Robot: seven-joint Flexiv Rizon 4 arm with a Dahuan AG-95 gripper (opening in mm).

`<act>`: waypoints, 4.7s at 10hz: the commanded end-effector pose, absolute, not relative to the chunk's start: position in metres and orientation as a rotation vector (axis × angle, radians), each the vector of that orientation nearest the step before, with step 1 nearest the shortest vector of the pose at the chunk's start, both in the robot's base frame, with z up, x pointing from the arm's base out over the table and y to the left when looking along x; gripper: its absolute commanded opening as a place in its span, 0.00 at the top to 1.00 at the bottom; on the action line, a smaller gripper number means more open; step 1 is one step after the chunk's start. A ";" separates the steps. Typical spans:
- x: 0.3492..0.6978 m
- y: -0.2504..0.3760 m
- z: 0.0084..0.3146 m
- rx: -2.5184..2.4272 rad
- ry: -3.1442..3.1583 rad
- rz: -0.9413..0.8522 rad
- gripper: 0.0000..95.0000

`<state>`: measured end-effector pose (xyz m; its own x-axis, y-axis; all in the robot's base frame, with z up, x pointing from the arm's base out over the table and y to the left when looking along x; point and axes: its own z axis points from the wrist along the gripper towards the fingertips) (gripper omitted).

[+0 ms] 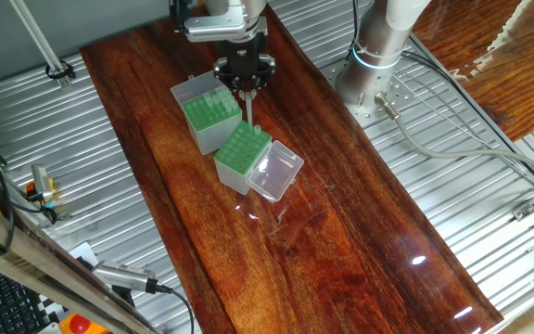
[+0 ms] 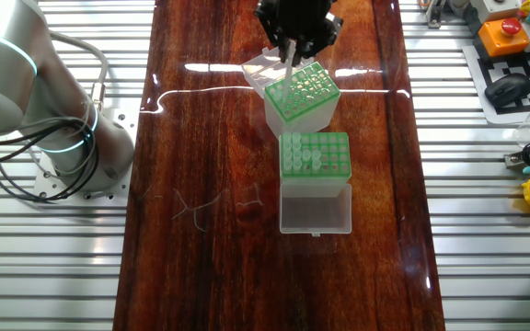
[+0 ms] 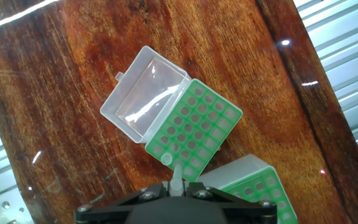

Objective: Transfer all large pipette tips from one holder to another

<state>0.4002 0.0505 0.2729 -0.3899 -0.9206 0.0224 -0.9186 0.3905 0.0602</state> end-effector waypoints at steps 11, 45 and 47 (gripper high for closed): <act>0.398 0.035 0.317 1.690 -2.630 -0.014 1.00; 0.436 -0.034 0.304 1.741 -2.608 0.004 1.00; 0.437 -0.034 0.300 1.745 -2.610 0.008 1.00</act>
<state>0.4360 -0.0345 0.2985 -0.3830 -0.9237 0.0042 -0.9237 0.3830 -0.0028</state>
